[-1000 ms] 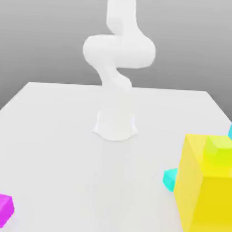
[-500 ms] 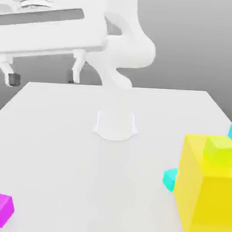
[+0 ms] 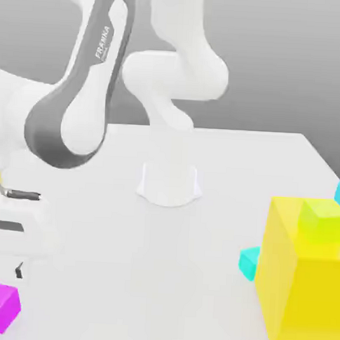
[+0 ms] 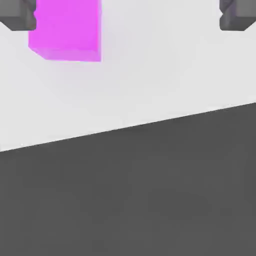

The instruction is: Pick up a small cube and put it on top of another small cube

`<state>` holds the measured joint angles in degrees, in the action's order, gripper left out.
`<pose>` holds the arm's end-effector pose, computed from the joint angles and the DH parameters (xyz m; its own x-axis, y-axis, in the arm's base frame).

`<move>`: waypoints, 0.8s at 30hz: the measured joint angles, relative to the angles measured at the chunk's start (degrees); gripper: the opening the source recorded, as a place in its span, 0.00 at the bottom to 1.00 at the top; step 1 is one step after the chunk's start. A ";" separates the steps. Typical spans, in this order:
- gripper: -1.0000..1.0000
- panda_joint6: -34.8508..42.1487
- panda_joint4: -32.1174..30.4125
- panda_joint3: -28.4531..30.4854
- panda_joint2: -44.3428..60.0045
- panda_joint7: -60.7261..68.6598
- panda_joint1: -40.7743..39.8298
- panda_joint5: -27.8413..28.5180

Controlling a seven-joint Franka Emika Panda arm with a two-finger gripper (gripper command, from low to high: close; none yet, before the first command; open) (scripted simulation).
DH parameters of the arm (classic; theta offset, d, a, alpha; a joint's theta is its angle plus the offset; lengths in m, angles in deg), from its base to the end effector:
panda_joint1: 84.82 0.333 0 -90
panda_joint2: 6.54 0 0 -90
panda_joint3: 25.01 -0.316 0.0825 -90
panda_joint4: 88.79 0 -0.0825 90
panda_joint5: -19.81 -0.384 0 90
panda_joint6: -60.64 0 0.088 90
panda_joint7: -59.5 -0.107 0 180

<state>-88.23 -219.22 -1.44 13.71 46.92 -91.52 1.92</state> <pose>0.4561 -0.2787 0.2129 0.5470 -0.8371 0.0056 -0.8368 -0.5469 -0.0263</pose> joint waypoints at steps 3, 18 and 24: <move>0.50 -3.94 1.11 -2.35 6.08 2.60 -2.60 -2.79; 0.00 1.91 0.49 -2.72 0.01 0.38 1.06 0.20; 0.00 11.58 1.50 -9.94 -8.49 -1.63 9.60 2.28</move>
<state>-76.65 -217.71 -11.38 5.22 45.28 -81.92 4.20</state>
